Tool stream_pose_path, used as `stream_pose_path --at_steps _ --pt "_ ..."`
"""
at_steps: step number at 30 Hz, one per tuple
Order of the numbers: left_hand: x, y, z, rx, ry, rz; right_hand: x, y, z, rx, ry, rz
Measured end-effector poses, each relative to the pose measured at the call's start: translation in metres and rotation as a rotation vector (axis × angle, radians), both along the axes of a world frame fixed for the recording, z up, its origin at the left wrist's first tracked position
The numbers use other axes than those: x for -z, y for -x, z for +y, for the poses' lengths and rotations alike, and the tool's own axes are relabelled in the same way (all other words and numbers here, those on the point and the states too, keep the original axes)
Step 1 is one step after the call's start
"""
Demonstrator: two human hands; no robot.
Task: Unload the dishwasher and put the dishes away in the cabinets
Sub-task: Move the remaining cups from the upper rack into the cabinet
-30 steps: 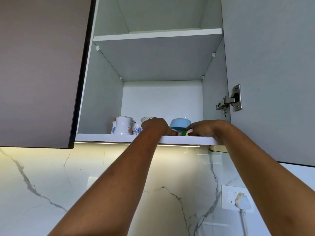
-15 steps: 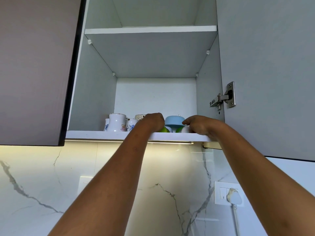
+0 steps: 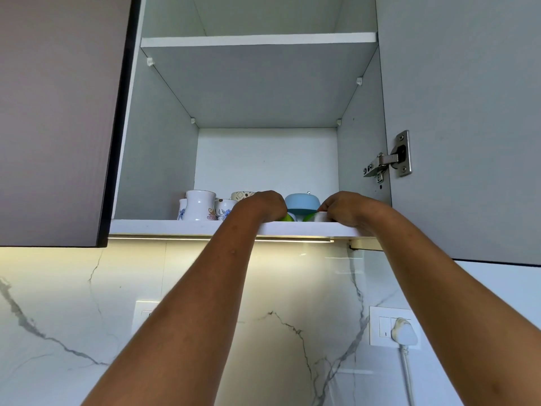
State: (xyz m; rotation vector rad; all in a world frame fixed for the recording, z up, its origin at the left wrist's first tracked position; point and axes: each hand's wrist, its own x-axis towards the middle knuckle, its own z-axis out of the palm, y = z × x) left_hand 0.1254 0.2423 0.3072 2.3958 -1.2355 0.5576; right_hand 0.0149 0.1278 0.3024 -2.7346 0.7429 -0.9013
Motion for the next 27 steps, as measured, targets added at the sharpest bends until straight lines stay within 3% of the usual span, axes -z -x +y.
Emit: stream_pose_path --at_steps 15,22,27 --pt "0.001 -0.005 -0.002 0.005 0.038 -0.021 0.001 -0.002 0.0 0.007 -0.026 0.025" --pt "0.004 -0.014 -0.006 0.067 0.216 -0.053 0.004 0.003 0.007 0.016 0.03 -0.044" --pt "0.009 -0.013 -0.002 0.146 0.423 -0.175 0.008 0.003 0.003 0.016 0.124 -0.22"
